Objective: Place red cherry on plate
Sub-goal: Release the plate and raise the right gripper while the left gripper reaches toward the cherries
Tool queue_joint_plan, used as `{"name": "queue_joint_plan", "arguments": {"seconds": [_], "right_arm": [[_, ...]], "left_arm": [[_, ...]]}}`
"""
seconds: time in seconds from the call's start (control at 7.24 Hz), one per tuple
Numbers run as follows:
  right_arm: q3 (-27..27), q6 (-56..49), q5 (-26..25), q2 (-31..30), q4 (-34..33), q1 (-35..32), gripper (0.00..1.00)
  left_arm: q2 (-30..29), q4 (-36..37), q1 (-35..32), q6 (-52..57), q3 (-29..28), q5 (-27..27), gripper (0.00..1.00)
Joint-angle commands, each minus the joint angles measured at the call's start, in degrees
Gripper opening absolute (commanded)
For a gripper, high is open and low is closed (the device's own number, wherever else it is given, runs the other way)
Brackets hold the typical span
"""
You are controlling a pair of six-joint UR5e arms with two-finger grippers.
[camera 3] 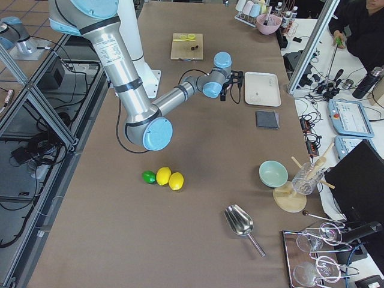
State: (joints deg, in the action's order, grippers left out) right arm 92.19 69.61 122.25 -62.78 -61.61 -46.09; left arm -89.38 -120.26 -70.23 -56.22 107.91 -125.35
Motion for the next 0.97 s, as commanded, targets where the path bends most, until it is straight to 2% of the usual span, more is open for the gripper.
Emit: {"name": "queue_joint_plan", "arguments": {"seconds": [0.0,0.14,0.28,0.41,0.69,0.83], "right_arm": [[2.8,-8.9,5.1,-5.9,-1.4,-5.9,1.00],[3.0,-13.7,7.5,-8.8,-1.2,-8.5,1.00],[3.3,-17.0,7.7,-11.4,-0.9,-9.6,1.00],[3.1,-17.5,7.2,-11.4,-0.9,-9.5,1.00],[2.9,-17.5,7.0,-11.4,-0.9,-9.9,1.00],[3.0,-17.5,7.0,-11.4,-0.9,-10.1,1.00]], "left_arm": [[0.1,0.4,11.8,-9.8,4.2,8.6,0.98],[0.0,5.6,17.6,-12.4,7.0,14.6,0.98],[-0.8,18.4,23.9,-13.4,13.3,21.5,0.98],[-4.4,29.0,28.8,-17.5,17.3,24.4,0.98],[-7.9,29.8,38.7,-27.0,15.8,29.5,0.98],[-8.3,27.6,40.7,-29.0,14.0,29.8,0.97]]}}
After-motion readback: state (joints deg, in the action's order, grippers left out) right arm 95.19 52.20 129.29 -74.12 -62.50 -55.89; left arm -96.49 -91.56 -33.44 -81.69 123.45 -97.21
